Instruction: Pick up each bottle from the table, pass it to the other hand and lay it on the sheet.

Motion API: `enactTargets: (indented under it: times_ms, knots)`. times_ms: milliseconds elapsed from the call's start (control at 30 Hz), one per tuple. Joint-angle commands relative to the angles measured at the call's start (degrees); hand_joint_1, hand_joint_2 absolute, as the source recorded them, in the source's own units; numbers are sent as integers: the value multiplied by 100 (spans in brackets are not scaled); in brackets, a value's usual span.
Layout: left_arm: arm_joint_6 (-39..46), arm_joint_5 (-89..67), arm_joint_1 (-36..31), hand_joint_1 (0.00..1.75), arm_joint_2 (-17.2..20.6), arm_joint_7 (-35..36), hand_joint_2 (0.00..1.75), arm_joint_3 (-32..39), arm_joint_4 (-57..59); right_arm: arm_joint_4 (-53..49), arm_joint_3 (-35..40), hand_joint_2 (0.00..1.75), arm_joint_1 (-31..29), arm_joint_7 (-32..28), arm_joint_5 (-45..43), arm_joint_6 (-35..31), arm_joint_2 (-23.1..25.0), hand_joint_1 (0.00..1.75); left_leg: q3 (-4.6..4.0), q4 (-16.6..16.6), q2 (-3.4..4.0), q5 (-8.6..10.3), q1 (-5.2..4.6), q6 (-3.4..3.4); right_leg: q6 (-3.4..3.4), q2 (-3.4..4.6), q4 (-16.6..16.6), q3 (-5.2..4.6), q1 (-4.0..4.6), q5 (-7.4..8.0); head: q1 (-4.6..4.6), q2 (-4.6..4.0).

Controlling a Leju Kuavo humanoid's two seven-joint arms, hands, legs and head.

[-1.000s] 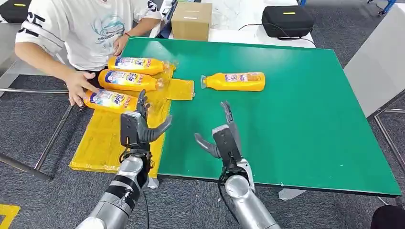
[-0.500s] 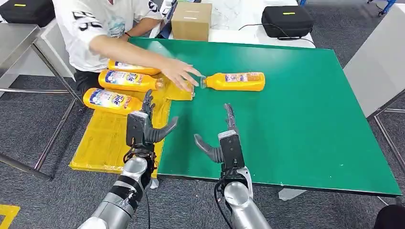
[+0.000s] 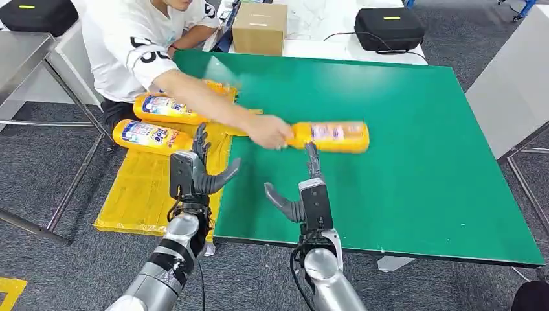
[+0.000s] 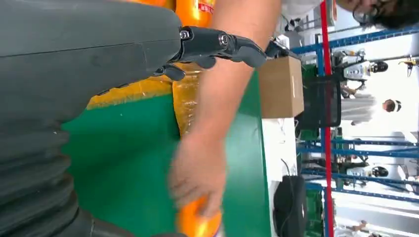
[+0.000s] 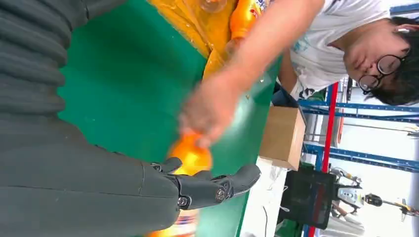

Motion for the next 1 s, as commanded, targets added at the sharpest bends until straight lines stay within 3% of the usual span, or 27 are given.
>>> enactTargets:
  times_ms: [33,733,1000]
  knots:
    - [3,-44,-170,0,77,3,175,-143,256,89,36,175,-56,-21,18,-43,-86,0,37,-2,1,-16,4,-7,-10,1,-1,36,5,-15,0,0]
    - [23,-137,-35,0,102,10,175,-95,51,162,-2,175,-99,290,454,-54,-258,0,34,-3,4,-13,3,-5,-8,4,-3,32,4,-12,-2,0]
    - [-35,-65,153,0,129,49,175,-8,-173,242,-166,175,171,983,1415,-143,-685,0,45,-10,-6,-13,5,-5,-9,-6,-13,49,5,-14,-2,0]
